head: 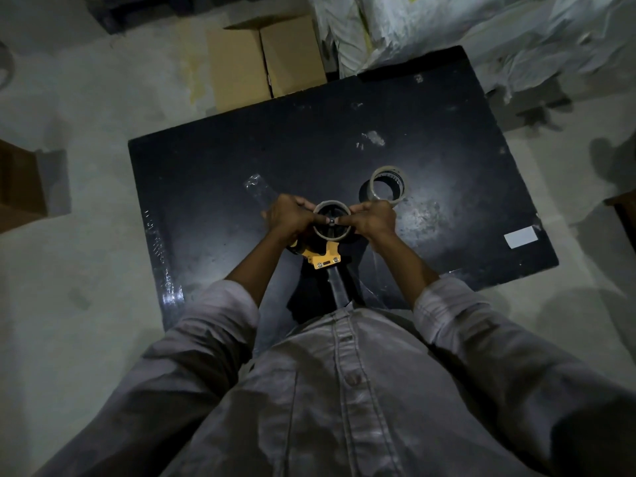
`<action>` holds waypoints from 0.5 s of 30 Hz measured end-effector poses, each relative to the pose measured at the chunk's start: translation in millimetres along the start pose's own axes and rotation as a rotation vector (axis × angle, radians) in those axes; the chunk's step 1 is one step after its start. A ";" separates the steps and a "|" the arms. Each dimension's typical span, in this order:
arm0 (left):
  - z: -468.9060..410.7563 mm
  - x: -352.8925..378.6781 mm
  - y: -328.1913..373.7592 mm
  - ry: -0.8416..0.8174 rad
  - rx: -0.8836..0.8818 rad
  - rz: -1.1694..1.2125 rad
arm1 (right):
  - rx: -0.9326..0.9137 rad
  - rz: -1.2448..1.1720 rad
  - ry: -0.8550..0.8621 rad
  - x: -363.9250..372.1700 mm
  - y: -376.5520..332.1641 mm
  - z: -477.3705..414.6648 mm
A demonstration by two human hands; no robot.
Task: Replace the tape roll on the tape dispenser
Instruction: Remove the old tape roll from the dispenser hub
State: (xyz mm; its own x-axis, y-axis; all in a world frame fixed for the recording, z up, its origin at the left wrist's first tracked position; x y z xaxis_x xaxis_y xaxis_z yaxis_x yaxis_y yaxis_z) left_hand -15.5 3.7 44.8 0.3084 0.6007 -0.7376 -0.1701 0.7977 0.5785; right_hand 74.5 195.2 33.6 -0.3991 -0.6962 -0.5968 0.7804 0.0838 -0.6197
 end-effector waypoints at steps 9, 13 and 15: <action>12.5 -4.9 9.4 0.078 0.033 -0.035 | -0.049 0.091 0.053 -1.3 -7.2 5.6; 15.2 -6.8 13.9 0.103 0.059 -0.086 | -0.134 0.107 0.058 -5.3 -12.2 10.7; 14.8 -5.8 10.8 0.066 0.068 -0.016 | -0.149 0.082 0.047 -9.5 -14.1 10.9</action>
State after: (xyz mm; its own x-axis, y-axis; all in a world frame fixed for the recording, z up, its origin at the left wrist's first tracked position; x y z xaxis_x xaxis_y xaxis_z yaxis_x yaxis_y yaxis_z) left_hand -5.3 8.1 60.4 0.2483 0.5917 -0.7669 -0.1013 0.8032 0.5870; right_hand 72.5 192.9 53.5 -0.3621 -0.6488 -0.6693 0.7323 0.2463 -0.6348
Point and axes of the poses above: each hand's wrist, its own z-axis away from the middle knuckle, its own x-axis out of the palm, y = z × x, the point moved 1 cm from there along -z, towards the middle knuckle, and after that the axes turned 14 degrees about y, right-handed, at the moved point
